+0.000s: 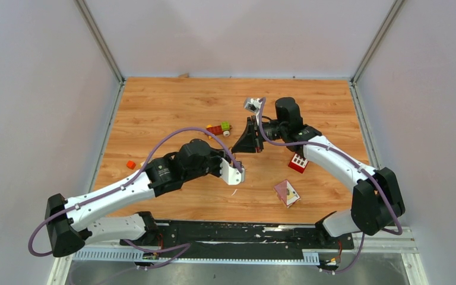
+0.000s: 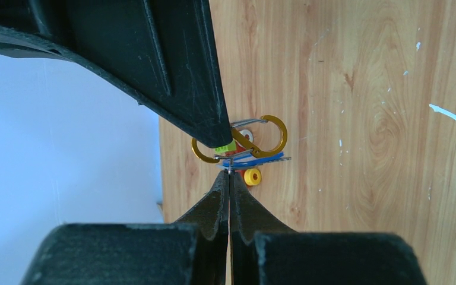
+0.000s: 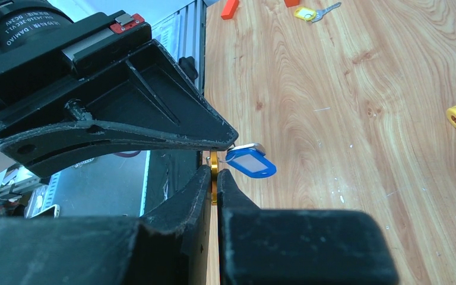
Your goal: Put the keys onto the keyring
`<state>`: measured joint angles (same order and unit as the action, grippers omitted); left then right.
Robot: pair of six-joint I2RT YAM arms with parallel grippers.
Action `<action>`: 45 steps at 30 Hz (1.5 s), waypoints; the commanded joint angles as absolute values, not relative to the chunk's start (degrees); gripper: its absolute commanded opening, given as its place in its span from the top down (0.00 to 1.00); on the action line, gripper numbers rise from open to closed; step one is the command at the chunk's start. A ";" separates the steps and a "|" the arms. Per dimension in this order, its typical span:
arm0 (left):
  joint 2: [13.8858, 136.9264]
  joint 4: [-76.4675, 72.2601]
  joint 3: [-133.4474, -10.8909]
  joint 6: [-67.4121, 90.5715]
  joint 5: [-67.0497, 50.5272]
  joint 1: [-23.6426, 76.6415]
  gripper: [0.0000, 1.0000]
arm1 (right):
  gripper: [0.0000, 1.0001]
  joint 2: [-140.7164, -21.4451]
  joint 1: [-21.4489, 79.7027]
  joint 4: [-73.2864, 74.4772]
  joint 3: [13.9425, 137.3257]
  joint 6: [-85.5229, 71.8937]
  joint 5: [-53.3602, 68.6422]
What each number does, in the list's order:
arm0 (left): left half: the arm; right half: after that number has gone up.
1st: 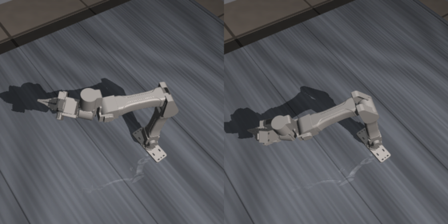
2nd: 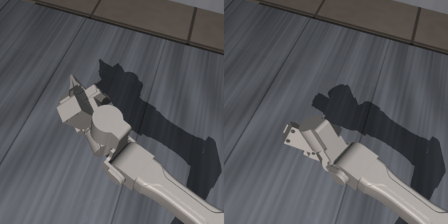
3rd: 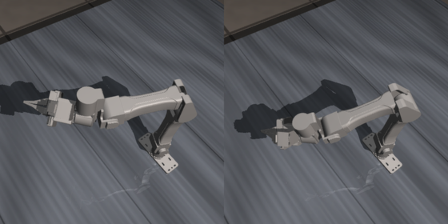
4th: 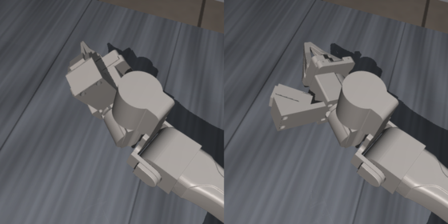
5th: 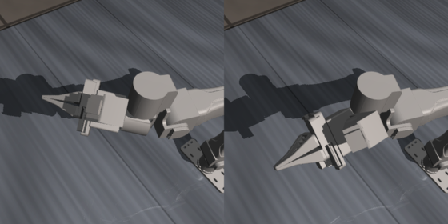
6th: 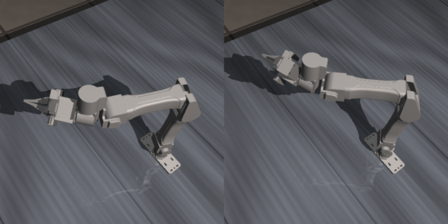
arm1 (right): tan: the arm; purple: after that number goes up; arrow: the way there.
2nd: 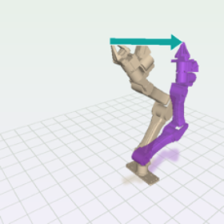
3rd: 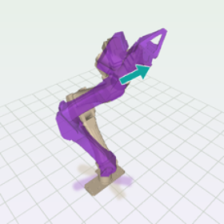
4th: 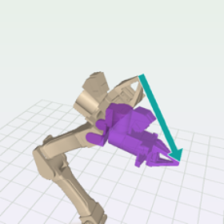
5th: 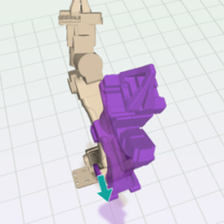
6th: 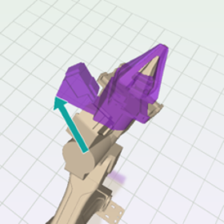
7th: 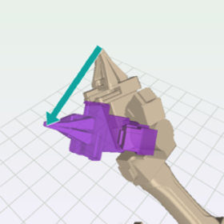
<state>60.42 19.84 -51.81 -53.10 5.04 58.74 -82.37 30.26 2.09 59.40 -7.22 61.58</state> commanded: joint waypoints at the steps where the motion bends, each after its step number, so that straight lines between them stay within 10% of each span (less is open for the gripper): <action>1: 61.02 17.53 -54.77 -54.04 6.11 59.53 1.00 | 1.00 -82.50 30.63 1.60 60.05 -6.95 61.32; 45: 61.74 15.29 -54.23 -52.74 7.29 60.35 1.00 | 1.00 -83.47 31.24 2.37 60.21 -6.85 59.66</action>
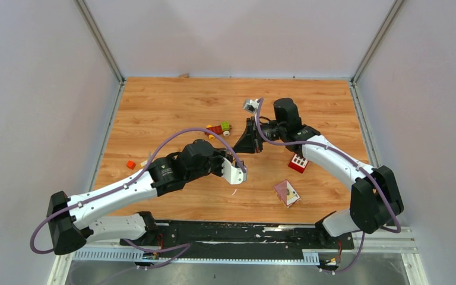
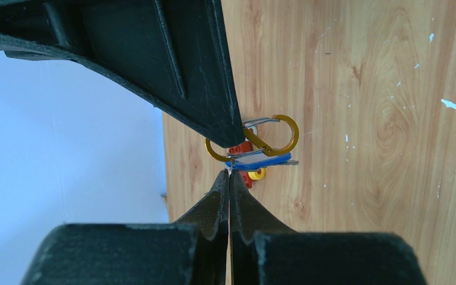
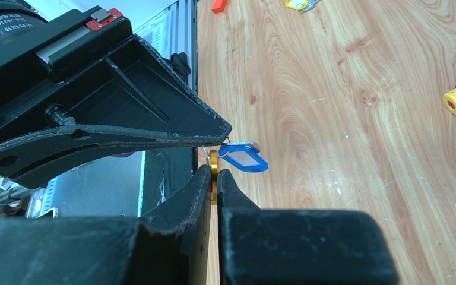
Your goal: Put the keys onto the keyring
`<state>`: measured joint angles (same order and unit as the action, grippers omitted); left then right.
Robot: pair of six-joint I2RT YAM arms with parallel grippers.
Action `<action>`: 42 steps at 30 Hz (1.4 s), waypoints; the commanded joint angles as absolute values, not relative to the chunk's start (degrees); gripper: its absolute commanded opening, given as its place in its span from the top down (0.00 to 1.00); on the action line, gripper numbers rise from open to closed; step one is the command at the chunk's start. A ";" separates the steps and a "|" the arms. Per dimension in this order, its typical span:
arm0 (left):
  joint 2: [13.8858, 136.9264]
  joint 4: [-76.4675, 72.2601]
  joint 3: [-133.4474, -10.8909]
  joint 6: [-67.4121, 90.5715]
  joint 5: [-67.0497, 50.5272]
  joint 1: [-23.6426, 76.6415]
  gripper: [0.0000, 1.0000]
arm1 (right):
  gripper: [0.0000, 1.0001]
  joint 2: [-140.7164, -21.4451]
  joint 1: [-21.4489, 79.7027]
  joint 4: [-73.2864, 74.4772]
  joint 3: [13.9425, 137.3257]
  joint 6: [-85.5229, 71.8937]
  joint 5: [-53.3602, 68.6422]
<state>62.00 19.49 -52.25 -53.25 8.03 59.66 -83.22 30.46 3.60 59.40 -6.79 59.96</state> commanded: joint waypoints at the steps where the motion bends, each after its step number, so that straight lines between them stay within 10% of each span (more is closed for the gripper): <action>1: 61.87 15.24 -54.23 -52.66 7.22 60.34 1.00 | 1.00 -83.49 31.28 2.33 60.21 -6.94 59.63; 42: 62.88 10.31 -52.91 -50.01 8.78 60.41 1.00 | 1.00 -84.51 31.33 0.48 59.68 -10.22 60.30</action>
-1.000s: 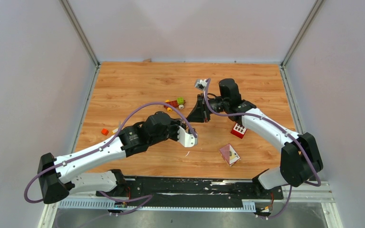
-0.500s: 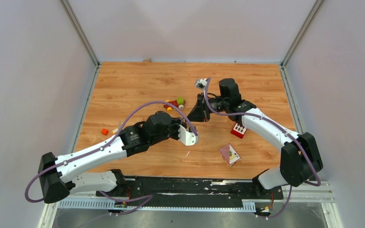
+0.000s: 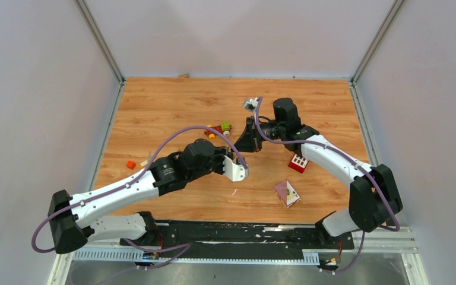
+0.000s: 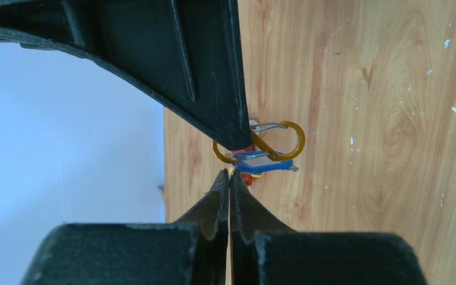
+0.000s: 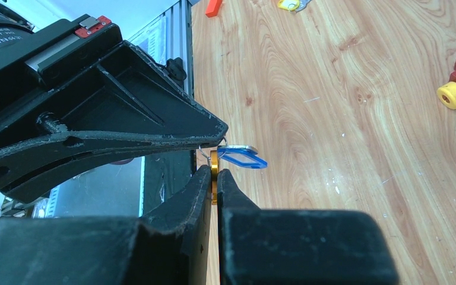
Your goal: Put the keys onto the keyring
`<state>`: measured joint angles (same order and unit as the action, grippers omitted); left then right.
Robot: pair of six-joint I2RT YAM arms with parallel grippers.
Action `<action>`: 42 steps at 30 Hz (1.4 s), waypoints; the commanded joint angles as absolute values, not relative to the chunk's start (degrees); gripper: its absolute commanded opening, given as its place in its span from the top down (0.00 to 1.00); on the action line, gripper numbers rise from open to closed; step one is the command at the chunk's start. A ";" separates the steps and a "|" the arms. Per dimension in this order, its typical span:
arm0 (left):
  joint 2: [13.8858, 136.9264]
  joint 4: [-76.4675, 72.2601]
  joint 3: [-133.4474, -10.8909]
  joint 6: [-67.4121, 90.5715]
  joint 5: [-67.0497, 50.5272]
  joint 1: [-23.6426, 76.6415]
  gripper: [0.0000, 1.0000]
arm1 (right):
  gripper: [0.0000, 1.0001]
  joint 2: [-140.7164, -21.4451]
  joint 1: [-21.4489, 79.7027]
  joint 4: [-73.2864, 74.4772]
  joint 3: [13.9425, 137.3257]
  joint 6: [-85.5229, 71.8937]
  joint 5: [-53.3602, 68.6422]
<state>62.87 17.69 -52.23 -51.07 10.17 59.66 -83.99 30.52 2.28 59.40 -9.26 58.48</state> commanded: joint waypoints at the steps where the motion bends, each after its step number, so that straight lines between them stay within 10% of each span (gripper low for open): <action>1: 62.87 10.29 -52.87 -50.03 8.79 60.46 1.00 | 1.00 -84.55 31.29 0.50 59.69 -10.20 60.32; 42: 61.52 9.16 -50.12 -48.83 8.26 59.93 1.00 | 1.00 -80.86 31.45 7.97 61.02 2.70 58.73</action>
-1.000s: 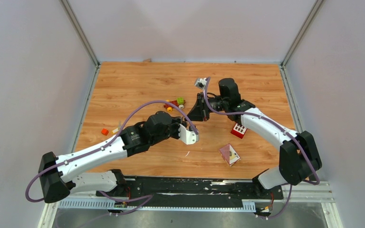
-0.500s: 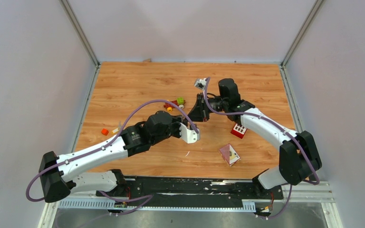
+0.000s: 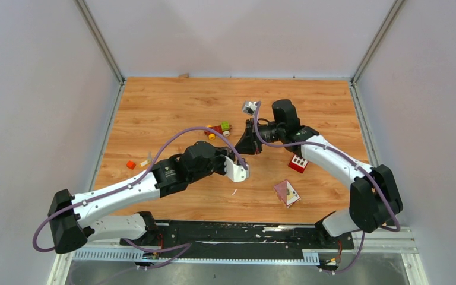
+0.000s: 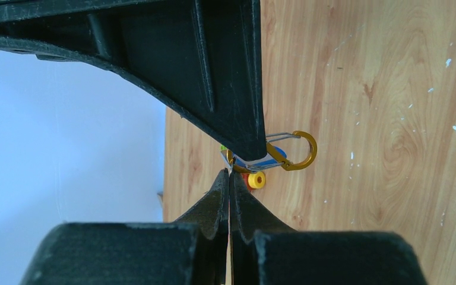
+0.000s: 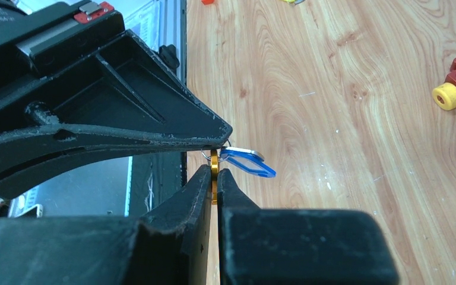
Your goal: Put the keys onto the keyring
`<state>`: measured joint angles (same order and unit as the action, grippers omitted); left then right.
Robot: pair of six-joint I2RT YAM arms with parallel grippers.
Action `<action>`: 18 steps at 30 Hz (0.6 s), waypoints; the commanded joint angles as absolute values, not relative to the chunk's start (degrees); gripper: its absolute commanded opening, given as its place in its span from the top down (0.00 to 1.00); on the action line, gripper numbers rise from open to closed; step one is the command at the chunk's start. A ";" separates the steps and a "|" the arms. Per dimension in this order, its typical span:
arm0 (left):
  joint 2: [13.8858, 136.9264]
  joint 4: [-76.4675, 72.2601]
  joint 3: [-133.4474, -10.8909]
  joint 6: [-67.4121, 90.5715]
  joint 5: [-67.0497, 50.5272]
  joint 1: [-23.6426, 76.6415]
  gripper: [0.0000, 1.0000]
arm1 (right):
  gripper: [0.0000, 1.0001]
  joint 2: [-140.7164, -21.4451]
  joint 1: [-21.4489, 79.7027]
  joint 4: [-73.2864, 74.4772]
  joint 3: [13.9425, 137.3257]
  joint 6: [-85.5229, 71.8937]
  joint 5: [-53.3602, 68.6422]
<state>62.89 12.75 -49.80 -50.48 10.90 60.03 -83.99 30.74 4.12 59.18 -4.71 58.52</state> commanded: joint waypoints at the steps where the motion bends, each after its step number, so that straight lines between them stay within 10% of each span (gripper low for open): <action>1: 61.59 9.27 -50.29 -48.01 7.59 59.58 1.00 | 1.00 -80.67 31.40 8.54 61.04 3.94 58.84; 10: 62.94 8.47 -51.15 -49.02 5.01 57.43 0.98 | 1.00 -83.31 31.44 8.24 62.04 -0.51 64.46; 18: 62.26 6.57 -50.51 -48.60 7.72 54.72 0.43 | 1.00 -83.89 28.86 -3.02 58.68 -14.77 66.12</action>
<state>63.66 11.03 -49.78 -49.65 6.76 56.42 -83.96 30.46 6.79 59.72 -5.61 62.76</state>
